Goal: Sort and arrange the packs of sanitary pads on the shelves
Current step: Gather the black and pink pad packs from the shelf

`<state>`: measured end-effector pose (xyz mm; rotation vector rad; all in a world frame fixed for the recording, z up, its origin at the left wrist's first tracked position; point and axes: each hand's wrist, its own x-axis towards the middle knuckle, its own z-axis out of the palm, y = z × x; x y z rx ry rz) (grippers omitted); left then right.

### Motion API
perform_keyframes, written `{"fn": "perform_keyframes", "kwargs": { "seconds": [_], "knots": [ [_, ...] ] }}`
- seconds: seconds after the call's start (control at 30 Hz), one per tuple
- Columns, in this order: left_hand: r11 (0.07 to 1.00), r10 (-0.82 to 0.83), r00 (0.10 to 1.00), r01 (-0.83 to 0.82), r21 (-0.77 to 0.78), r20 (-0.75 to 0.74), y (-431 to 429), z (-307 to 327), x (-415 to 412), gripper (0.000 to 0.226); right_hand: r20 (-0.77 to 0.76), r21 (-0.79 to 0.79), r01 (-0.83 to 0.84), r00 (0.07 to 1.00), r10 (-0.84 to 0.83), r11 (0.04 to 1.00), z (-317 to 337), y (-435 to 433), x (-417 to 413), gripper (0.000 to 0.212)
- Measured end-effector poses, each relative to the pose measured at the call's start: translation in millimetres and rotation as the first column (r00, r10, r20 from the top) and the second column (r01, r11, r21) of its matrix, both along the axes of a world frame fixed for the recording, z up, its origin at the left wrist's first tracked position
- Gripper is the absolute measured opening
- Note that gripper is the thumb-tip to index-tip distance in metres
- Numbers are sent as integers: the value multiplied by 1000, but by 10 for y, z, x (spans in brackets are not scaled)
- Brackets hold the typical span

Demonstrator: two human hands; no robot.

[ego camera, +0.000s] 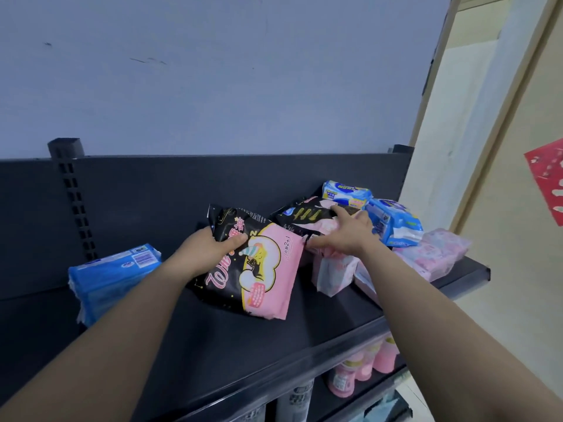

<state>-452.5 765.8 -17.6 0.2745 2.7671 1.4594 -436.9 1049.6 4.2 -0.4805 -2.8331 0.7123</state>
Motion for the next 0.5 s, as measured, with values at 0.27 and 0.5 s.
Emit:
{"fn": "perform_keyframes", "kwargs": {
  "seconds": [0.27, 0.5],
  "knots": [
    [991, 125, 991, -127, 44, 42, -24, -73, 144, 28, -171, -5, -45, 984, 43, 999, -53, 51, -30, 52],
    [959, 259, 964, -264, 104, 61, -13, -153, 189, 55, -417, -203, -241, 898, 139, 949, -46, -55, 113, 50]
  ]
}}
